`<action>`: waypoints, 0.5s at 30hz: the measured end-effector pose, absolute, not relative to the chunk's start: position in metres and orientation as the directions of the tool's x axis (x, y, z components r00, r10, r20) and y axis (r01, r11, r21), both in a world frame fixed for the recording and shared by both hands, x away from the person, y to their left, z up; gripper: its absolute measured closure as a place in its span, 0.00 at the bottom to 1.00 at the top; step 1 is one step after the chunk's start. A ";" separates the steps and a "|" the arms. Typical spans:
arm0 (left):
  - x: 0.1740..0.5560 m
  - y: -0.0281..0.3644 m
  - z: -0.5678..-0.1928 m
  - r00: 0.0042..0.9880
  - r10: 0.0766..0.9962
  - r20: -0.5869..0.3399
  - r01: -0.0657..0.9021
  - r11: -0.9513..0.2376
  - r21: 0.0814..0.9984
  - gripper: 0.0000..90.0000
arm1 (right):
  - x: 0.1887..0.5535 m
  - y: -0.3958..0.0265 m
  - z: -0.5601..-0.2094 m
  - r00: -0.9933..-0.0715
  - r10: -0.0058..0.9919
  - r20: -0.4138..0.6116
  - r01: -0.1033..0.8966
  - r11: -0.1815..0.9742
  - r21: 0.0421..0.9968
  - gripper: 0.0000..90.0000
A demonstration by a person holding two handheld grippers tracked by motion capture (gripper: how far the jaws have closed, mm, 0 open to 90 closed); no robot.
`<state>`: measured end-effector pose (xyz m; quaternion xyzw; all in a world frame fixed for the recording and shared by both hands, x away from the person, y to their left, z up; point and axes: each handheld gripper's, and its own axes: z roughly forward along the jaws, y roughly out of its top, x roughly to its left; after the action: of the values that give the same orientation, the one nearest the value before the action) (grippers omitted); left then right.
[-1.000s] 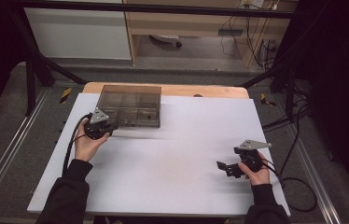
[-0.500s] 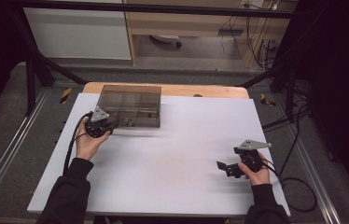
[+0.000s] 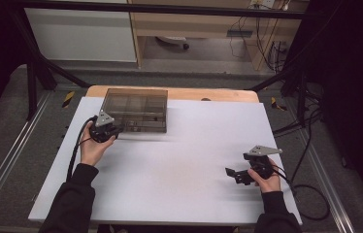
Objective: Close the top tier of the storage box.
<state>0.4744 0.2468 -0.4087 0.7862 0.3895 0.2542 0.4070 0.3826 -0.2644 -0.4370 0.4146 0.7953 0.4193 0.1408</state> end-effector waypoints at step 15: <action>0.480 0.243 -0.406 0.560 0.823 0.099 0.400 -0.373 0.837 1.00 | 0.382 -0.265 -0.437 -0.618 0.776 0.124 0.539 0.304 0.786 0.01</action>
<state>0.4804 0.2431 -0.4064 0.7859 0.3890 0.2625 0.4027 0.3824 -0.2646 -0.4367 0.4136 0.7950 0.4208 0.1409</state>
